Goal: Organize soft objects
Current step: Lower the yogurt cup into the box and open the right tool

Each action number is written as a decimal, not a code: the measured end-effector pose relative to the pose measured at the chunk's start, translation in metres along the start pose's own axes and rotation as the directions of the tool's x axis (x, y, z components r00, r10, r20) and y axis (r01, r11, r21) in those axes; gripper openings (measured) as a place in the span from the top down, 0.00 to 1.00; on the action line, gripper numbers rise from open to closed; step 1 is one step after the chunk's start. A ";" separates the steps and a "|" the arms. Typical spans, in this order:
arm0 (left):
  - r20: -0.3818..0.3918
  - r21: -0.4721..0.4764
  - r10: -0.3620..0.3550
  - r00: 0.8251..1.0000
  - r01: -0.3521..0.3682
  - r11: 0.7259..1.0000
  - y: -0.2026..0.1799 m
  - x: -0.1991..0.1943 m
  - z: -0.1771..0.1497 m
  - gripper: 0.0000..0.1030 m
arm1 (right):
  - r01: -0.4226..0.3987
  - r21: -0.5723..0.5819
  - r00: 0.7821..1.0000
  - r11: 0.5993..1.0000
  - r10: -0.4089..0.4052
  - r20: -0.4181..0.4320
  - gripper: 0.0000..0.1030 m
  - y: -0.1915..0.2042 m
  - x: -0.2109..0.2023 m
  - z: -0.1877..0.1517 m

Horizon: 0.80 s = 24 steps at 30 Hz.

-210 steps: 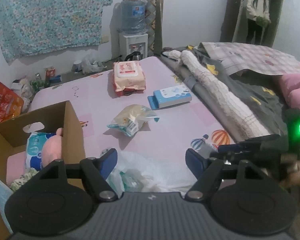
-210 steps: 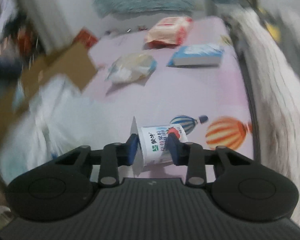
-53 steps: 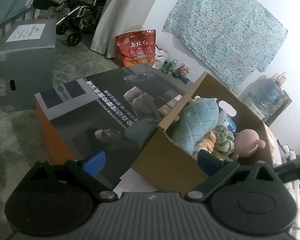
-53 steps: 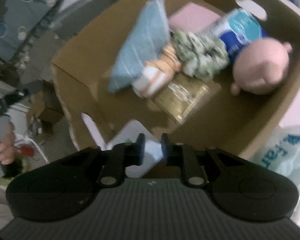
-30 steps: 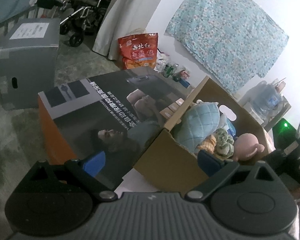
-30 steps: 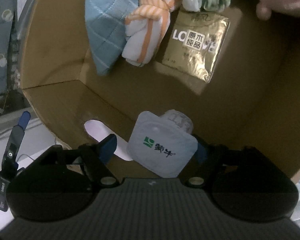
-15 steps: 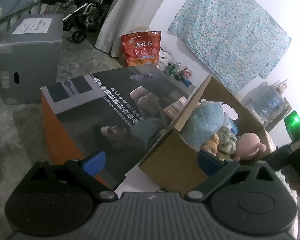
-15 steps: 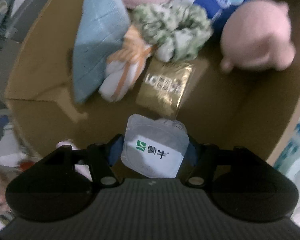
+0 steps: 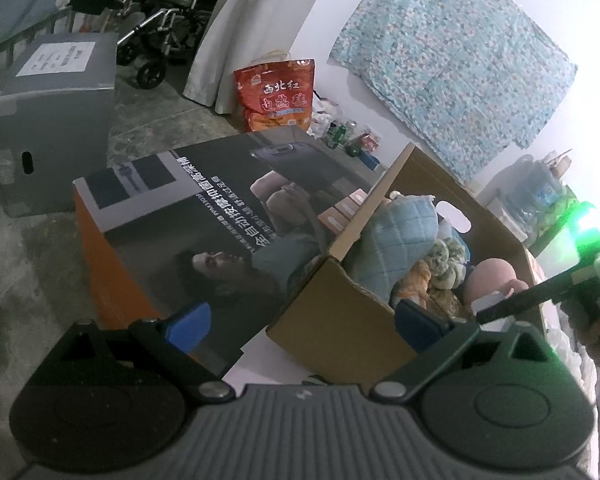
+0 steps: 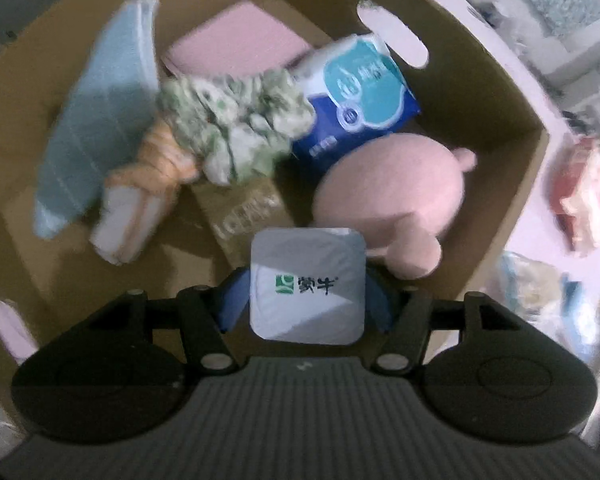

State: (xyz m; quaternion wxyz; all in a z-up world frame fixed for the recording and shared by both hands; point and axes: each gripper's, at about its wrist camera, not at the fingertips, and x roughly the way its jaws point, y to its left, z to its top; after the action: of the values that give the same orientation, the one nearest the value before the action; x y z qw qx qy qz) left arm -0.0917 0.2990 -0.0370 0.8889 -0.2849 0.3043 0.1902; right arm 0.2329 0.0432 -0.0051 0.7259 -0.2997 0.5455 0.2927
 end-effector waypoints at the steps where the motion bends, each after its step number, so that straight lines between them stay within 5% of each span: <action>1: -0.002 0.001 0.001 1.000 -0.001 1.000 -0.001 0.001 0.001 0.04 | -0.016 0.003 1.000 1.000 0.016 0.019 0.43 0.000 -0.004 -0.002; 8: 0.004 0.020 -0.001 1.000 0.000 1.000 -0.009 -0.002 0.001 0.04 | 0.006 0.031 0.982 1.000 -0.012 0.190 0.43 -0.003 -0.047 -0.004; 12: 0.016 0.039 -0.007 1.000 0.006 0.999 -0.016 -0.006 0.003 0.04 | -0.063 0.052 0.966 0.997 0.048 0.256 0.41 -0.012 -0.058 -0.004; 16: 0.022 0.058 -0.014 1.000 0.013 0.998 -0.025 -0.008 0.004 0.04 | -0.121 0.008 0.971 0.993 0.117 0.209 0.30 -0.007 -0.054 -0.014; 19: 0.012 0.068 -0.026 1.000 0.025 0.997 -0.031 -0.008 0.003 0.04 | -0.039 -0.097 0.988 0.995 0.053 0.147 0.21 0.012 -0.032 -0.019; 24: 0.008 0.076 -0.040 0.999 0.039 0.996 -0.033 -0.012 -0.001 0.04 | 0.075 -0.181 0.996 0.981 -0.066 0.055 0.28 0.025 0.006 -0.017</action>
State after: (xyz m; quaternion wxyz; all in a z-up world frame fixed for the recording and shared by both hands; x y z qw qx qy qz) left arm -0.0835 0.2712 -0.0167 0.9039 -0.2562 0.3015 0.1622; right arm 0.2047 0.0470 -0.0179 0.7183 -0.3770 0.4874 0.3230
